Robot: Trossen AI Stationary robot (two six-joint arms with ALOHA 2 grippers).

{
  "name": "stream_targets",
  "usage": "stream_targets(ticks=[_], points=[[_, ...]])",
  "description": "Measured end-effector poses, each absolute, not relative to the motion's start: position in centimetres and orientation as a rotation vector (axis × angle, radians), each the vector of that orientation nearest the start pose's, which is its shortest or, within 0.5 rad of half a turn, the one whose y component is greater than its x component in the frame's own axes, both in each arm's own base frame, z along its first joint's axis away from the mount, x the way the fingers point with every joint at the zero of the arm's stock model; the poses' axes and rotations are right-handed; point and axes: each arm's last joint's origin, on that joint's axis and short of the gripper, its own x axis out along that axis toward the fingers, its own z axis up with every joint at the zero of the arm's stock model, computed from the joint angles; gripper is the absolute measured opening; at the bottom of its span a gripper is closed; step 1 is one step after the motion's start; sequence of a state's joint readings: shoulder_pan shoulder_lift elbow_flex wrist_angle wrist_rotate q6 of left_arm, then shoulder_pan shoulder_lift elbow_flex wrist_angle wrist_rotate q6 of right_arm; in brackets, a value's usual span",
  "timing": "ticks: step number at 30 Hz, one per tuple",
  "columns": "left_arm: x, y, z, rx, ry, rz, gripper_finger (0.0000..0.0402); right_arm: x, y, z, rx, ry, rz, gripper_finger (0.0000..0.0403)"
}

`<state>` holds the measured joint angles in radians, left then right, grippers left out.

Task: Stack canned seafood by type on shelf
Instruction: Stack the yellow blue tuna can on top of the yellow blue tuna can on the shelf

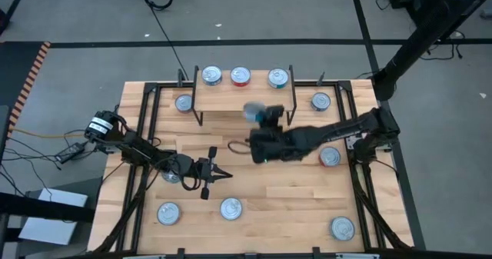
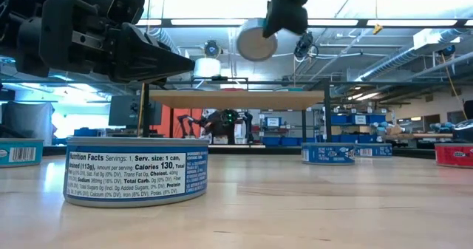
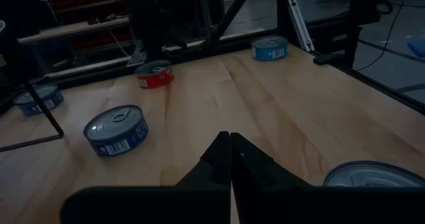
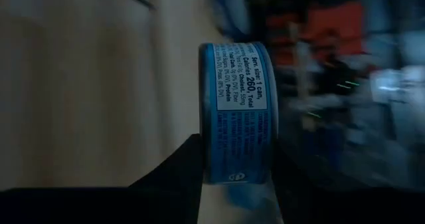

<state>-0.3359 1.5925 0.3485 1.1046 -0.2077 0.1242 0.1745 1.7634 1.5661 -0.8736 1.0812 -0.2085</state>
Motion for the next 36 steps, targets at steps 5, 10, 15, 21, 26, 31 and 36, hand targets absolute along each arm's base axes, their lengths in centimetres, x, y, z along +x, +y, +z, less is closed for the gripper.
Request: stream_targets(ticks=[5,10,15,21,26,31,36], points=[[24.4,-7.9,14.1,0.163,0.13,-0.136,0.0002,36.0,-1.4,30.4,-0.916,1.115,-0.872,0.0149],[24.4,-7.9,14.0,0.167,0.145,-0.137,0.0002,35.4,-6.8,30.3,-0.909,1.252,-0.925,0.0148],[24.4,-7.9,13.9,0.17,0.15,-0.137,0.0002,34.6,-10.6,30.3,-0.882,1.337,-0.953,0.0149],[24.4,-7.9,13.9,0.17,0.151,-0.135,0.0002,34.7,-12.3,30.3,-0.833,1.318,-0.907,0.0149],[24.4,-7.9,13.9,0.17,0.151,-0.135,0.0002,34.6,-12.5,30.2,-0.824,1.329,-0.889,0.0155],[24.4,-7.9,13.9,0.17,0.151,-0.136,0.0002,34.3,-13.3,30.2,-0.807,1.338,-0.905,0.016],[24.4,-7.9,13.9,0.17,0.151,-0.136,0.0002,33.9,-14.3,30.1,-0.767,1.349,-0.901,0.016]])
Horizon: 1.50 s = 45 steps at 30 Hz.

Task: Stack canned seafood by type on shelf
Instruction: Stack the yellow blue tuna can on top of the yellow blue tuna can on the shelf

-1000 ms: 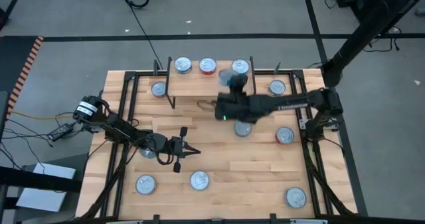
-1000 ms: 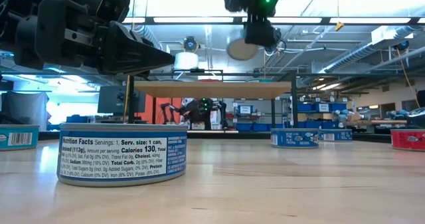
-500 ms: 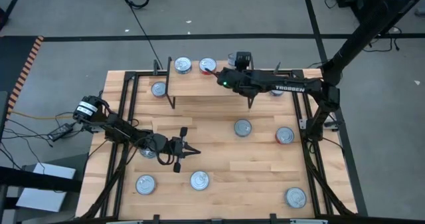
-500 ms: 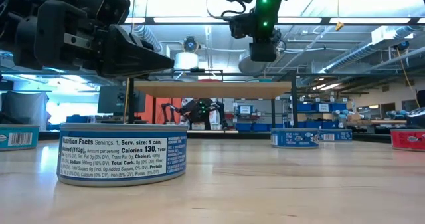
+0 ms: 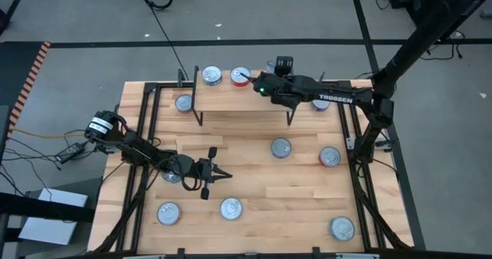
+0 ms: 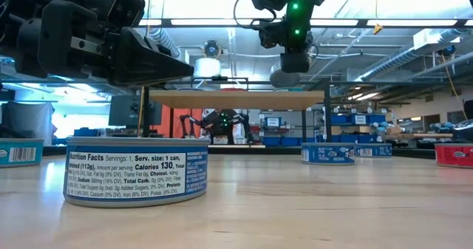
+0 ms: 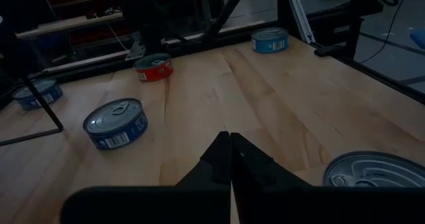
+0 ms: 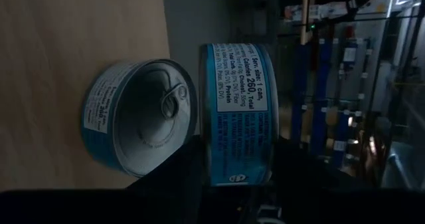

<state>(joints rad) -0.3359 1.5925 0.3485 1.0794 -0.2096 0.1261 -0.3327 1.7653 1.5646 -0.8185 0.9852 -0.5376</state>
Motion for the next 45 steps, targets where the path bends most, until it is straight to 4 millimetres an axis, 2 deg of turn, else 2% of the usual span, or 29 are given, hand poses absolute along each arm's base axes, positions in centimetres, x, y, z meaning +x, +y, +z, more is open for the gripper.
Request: stream_targets(ticks=[10,22,27,37,45], points=[[24.4,-7.9,13.9,0.17,0.151,-0.136,0.0002,33.4,-14.9,29.8,-0.708,1.367,-0.854,0.0181],[24.4,-7.9,13.9,0.17,0.151,-0.137,0.0002,33.6,-14.5,29.6,-0.634,1.336,-0.776,0.0276],[24.4,-7.9,13.9,0.17,0.151,-0.137,0.0002,33.6,-14.5,29.5,-0.608,1.325,-0.78,0.0301],[24.4,-7.9,13.9,0.17,0.151,-0.137,0.0002,32.7,-15.4,29.3,-0.517,1.339,-0.824,0.0291],[24.4,-7.9,13.9,0.17,0.151,-0.137,0.0002,32.8,-15.3,29.3,-0.502,1.335,-0.809,0.0288]])
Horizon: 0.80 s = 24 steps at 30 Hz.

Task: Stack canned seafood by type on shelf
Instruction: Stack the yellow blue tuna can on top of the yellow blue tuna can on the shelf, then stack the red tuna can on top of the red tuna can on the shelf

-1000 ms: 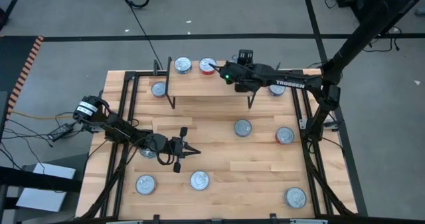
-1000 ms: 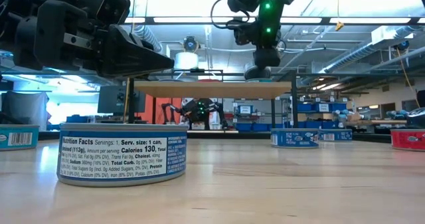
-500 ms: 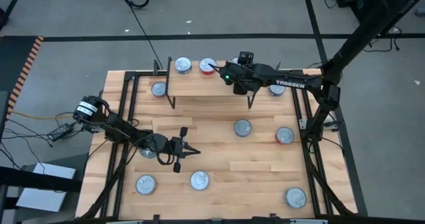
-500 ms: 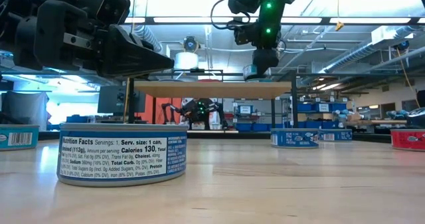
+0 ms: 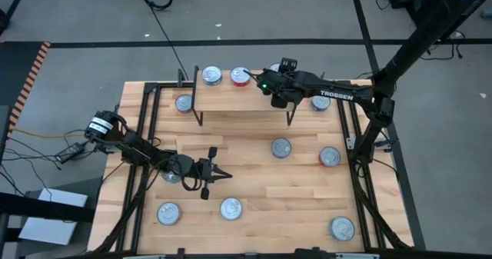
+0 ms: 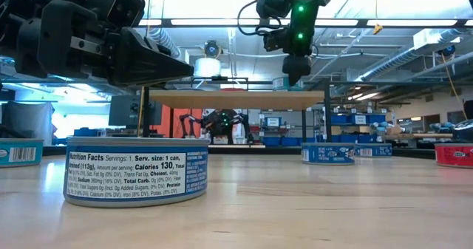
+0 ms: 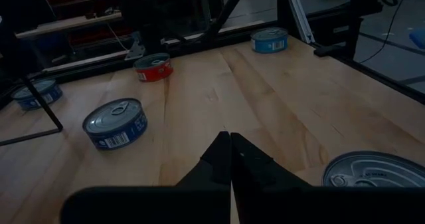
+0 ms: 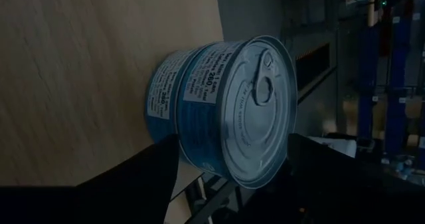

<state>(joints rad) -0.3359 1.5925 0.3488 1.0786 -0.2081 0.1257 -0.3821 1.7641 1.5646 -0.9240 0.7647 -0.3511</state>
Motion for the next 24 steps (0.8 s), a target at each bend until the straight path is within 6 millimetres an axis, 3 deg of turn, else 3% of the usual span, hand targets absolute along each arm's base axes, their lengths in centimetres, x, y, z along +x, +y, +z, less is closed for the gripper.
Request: stream_targets(ticks=[8,13,18,24], points=[[24.4,-7.9,13.9,0.17,0.151,-0.137,0.0002,33.2,-13.3,31.0,-0.542,1.335,-0.795,0.0279],[24.4,-7.9,13.9,0.17,0.151,-0.137,0.0002,33.8,-10.9,32.4,-0.511,1.265,-0.794,0.0249],[24.4,-7.9,13.9,0.17,0.152,-0.137,0.0002,34.4,-8.5,31.8,-0.446,1.223,-0.737,0.0169],[24.3,-8.0,13.6,0.169,0.177,-0.142,0.0002,34.8,-6.5,28.8,-0.416,1.219,-0.722,0.0034]])
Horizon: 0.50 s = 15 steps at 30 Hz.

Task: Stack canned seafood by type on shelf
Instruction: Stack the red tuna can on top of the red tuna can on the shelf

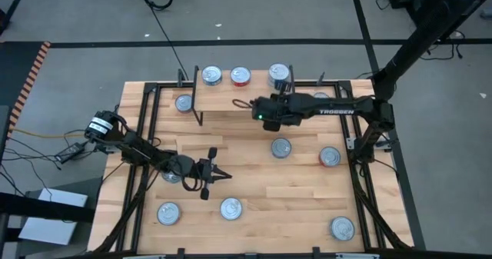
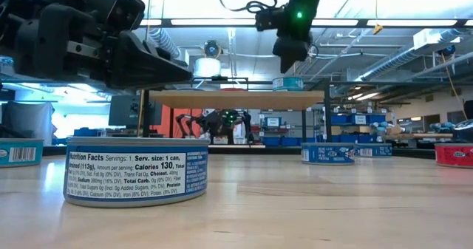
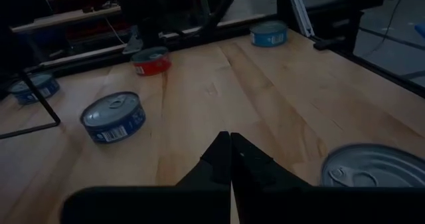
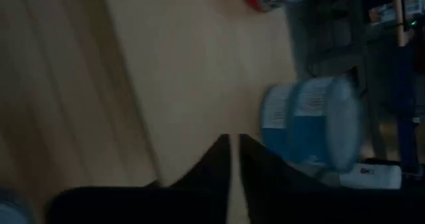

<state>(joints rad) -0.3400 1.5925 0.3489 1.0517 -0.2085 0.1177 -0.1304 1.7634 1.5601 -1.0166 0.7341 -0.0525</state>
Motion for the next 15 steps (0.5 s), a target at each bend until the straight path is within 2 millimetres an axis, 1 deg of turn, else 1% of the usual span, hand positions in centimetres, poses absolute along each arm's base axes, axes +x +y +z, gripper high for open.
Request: stream_targets(ticks=[1,2,6,8,11,15], points=[[24.3,-8.0,13.6,0.172,0.184,-0.145,0.0002,34.7,-6.2,28.3,-0.41,1.225,-0.721,0.0017],[24.3,-8.0,13.5,0.174,0.19,-0.146,0.0002,34.6,-5.8,27.8,-0.403,1.23,-0.719,0.0011],[24.2,-8.0,13.2,0.165,0.218,-0.147,0.0002,34.8,-3.8,26.0,-0.36,1.188,-0.717,0.0019],[24.2,-8.0,13.2,0.161,0.224,-0.147,0.0002,34.9,-2.6,25.3,-0.32,1.164,-0.69,0.0015],[24.0,-8.3,13.1,0.163,0.236,-0.159,0.0002,35.3,-0.8,24.0,-0.248,1.099,-0.622,0.0006],[23.7,-9.2,13.0,0.168,0.238,-0.197,0.0002,35.9,1.9,22.6,-0.16,0.972,-0.554,0.0009]])
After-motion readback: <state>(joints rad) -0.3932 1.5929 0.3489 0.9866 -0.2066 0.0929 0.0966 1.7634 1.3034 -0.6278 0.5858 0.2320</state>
